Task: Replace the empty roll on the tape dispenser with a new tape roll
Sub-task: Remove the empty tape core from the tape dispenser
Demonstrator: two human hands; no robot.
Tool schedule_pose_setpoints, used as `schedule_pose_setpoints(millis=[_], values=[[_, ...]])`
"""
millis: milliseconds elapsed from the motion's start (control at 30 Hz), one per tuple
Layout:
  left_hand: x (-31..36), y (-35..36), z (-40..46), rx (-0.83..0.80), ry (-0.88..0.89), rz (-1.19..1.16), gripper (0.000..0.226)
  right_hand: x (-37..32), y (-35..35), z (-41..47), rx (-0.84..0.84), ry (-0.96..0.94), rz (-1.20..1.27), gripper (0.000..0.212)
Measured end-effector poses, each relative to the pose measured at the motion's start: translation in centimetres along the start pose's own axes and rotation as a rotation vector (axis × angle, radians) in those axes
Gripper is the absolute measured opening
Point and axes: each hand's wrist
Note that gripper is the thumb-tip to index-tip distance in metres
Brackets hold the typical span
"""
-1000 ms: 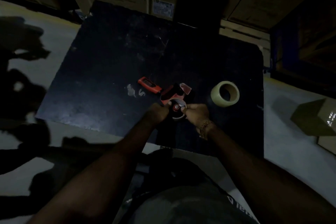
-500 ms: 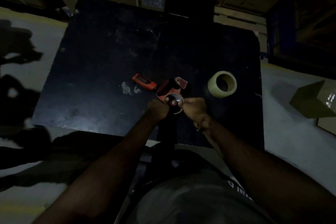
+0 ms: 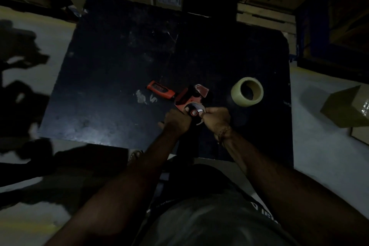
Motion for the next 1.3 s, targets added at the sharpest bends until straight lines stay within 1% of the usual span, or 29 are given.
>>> schedule_pose_setpoints(millis=[100,167,233,300,367,433,500,533,567,633,767,800,900,1000,1067,1233,1300], values=[[0.2,-0.1,-0.6,0.113,-0.014,0.044,0.066,0.0,-0.1,-0.3,0.011,-0.007,-0.009,0.021],[0.1,-0.1,-0.4,0.112,-0.010,0.049,0.071,0.0,-0.1,-0.6,0.018,-0.013,-0.017,0.021],[0.0,-0.3,-0.8,0.079,-0.009,0.110,0.073,0.1,0.0,-0.7,0.022,-0.011,-0.027,0.022],[0.1,-0.3,-1.3,0.074,0.015,0.153,0.060,0.0,-0.1,-0.8,0.029,0.000,-0.014,0.020],[0.2,-0.4,-1.4,0.100,-0.014,0.109,0.054,0.2,-0.2,-0.8,0.042,0.007,-0.002,0.019],[-0.1,0.1,-0.6,0.111,0.025,0.124,0.059,0.4,-0.2,-0.8,0.047,-0.005,-0.004,0.019],[-0.2,0.6,0.1,0.138,0.047,0.111,0.072,0.1,-0.2,-0.9,0.054,-0.008,0.007,0.023],[-0.2,0.6,0.0,0.152,0.046,0.088,0.074,0.0,-0.2,-1.0,0.062,-0.007,0.015,0.025],[-0.2,0.7,-0.1,0.169,0.054,0.072,0.070,0.0,-0.2,-1.0,0.066,-0.005,0.018,0.026],[-0.2,0.4,-0.4,0.153,0.065,0.068,0.061,0.2,-0.2,-1.0,0.071,-0.005,0.026,0.027],[-0.2,-0.3,-0.3,0.082,0.109,0.081,0.051,0.1,-0.2,-1.2,0.082,-0.008,0.017,0.031],[-0.2,-0.3,-0.2,0.092,0.131,0.086,0.050,-0.1,-0.2,-1.3,0.089,-0.002,0.028,0.032],[-0.1,-0.4,0.2,0.093,0.146,0.108,0.052,-0.3,0.0,-1.3,0.104,0.011,0.046,0.030],[-0.2,-0.7,-0.1,0.079,0.145,0.156,0.059,-0.1,0.0,-1.5,0.111,0.019,0.031,0.031],[-0.3,-1.0,-0.5,0.067,0.157,0.170,0.058,-0.1,0.0,-1.6,0.116,0.021,0.022,0.031],[-0.6,-1.0,0.4,0.018,0.183,0.145,0.056,-0.2,0.2,-1.7,0.128,0.014,-0.002,0.029],[-0.6,-1.1,0.6,0.022,0.181,0.128,0.061,-0.4,0.2,-1.9,0.136,0.025,0.008,0.030]])
Point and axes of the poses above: each hand's wrist, its own z-axis towards the middle knuckle, its own y-axis out of the palm, x = y × z, and after that the axes turned 15 degrees about -y, right-handed
